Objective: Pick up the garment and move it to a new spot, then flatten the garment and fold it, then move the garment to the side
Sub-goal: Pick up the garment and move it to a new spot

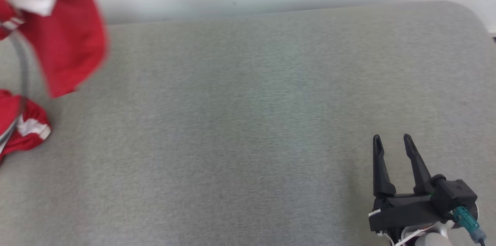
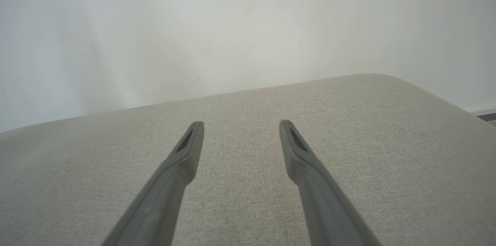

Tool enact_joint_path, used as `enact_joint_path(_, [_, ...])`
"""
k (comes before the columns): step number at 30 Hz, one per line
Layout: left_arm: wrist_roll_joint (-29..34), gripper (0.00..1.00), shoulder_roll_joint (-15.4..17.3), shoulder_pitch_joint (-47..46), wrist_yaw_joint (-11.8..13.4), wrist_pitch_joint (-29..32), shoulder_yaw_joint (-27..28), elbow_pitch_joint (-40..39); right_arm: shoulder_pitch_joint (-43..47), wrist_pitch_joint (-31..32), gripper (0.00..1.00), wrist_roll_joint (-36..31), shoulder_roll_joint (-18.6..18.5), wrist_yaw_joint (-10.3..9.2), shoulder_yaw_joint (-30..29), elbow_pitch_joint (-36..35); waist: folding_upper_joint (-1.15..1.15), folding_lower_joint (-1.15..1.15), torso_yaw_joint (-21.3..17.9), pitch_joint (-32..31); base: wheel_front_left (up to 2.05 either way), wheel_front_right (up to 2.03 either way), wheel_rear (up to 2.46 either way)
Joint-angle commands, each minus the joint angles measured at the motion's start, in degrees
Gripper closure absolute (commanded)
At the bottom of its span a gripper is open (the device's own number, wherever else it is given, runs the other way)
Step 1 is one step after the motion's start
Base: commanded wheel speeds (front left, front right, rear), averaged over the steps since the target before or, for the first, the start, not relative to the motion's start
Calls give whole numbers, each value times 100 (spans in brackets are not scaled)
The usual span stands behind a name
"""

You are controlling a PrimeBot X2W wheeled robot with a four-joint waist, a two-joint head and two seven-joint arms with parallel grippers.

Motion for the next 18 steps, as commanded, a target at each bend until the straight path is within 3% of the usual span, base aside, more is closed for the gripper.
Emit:
enact_joint_path(1, [-35, 100, -99, -66, -18, 58, -37, -131, 87, -24, 0, 47, 1, -12, 4, 24, 1, 1, -179, -127, 0, 0, 0])
enact_joint_path(9, [-111, 100, -938, 221, 170, 794, -759, -1648, 121, -55, 0, 274, 4, -12, 96, 230, 1, 1, -802, -251, 0, 0, 0])
enact_joint_path(14, [-200, 100, -1340, 568, 244, 970, -1138, -1945, 121, -50, 0, 327, 4, -12, 105, 238, 1, 1, -1124, -224, 0, 0, 0])
enact_joint_path(18, [-219, 100, -1464, 1038, 288, 968, -1360, -1880, 130, -51, 0, 390, 6, -12, 156, 209, 1, 1, -1334, -160, 0, 0, 0])
